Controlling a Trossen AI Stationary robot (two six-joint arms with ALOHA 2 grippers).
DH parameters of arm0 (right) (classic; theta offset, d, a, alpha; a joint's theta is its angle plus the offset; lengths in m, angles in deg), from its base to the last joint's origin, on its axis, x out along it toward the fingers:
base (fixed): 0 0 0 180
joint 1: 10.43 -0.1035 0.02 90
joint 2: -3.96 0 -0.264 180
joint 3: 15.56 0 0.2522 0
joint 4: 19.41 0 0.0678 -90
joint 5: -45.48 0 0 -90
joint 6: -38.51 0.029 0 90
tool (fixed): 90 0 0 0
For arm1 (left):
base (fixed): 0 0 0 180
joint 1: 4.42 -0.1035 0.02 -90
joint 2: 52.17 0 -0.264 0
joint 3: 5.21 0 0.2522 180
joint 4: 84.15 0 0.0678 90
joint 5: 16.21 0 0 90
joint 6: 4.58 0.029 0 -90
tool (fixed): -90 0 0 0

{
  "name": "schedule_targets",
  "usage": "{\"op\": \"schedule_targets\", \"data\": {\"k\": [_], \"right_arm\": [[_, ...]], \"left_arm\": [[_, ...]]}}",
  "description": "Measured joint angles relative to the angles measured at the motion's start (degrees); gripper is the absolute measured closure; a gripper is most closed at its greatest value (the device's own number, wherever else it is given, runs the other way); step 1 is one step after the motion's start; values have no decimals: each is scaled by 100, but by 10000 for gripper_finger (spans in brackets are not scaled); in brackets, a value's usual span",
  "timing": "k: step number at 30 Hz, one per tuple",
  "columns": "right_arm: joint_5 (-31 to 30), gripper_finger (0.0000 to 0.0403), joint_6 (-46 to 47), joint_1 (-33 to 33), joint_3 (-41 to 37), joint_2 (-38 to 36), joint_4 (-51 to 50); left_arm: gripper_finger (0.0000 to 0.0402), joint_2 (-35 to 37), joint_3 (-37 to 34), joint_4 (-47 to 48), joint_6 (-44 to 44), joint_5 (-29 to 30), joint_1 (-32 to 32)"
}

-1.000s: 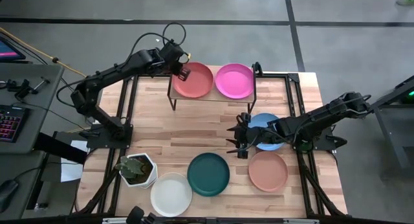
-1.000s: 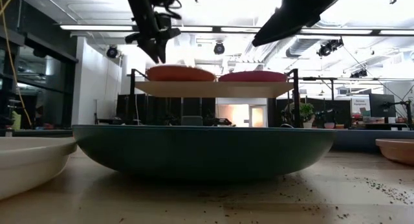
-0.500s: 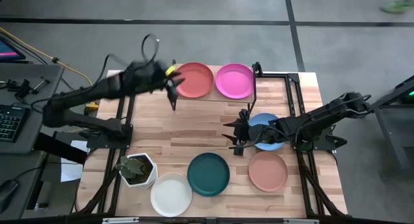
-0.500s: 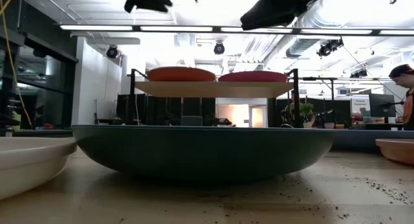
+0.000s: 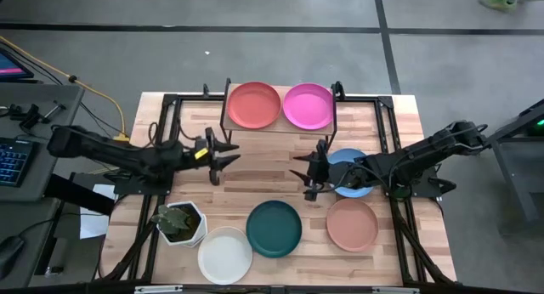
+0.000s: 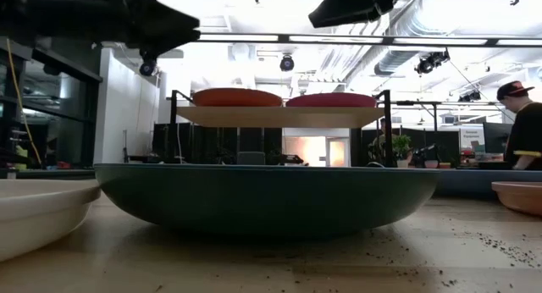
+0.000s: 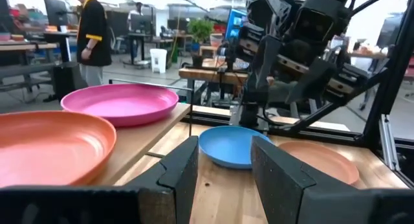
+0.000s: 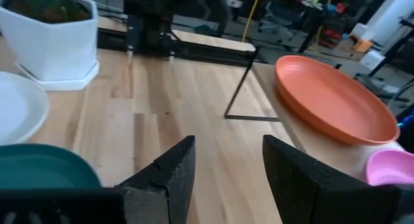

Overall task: Place and stack plates onto a shelf
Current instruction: Stack the light blue plate on top of the pink plate on the shelf

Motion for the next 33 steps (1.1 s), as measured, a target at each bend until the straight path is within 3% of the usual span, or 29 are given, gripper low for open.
{"op": "schedule_targets", "data": {"k": [8, 13, 15, 20, 22, 27, 33], "right_arm": [[-574, 237, -14, 0, 0, 0, -134], [-925, 237, 1047, -2, 0, -77, -1366], [-653, 237, 1850, 0, 4, -130, -2117], [1235, 237, 4117, -2, 166, -139, -4100], [1643, 237, 4835, -53, 160, -103, -4766], [1541, 237, 5898, -160, 155, 154, -5879], [1949, 237, 6049, -166, 155, 773, -5361]], "left_arm": [[270, 2, -102, -154, 43, 201, 287], [271, 2, -102, -109, 25, 113, 326], [271, 2, -104, -119, 78, 78, 336], [271, 12, -106, -113, 104, 79, 337], [271, 8, -106, -109, 113, 75, 337], [271, 8, -106, -103, 109, 74, 336], [271, 6, -109, -46, 48, 67, 335]]}}
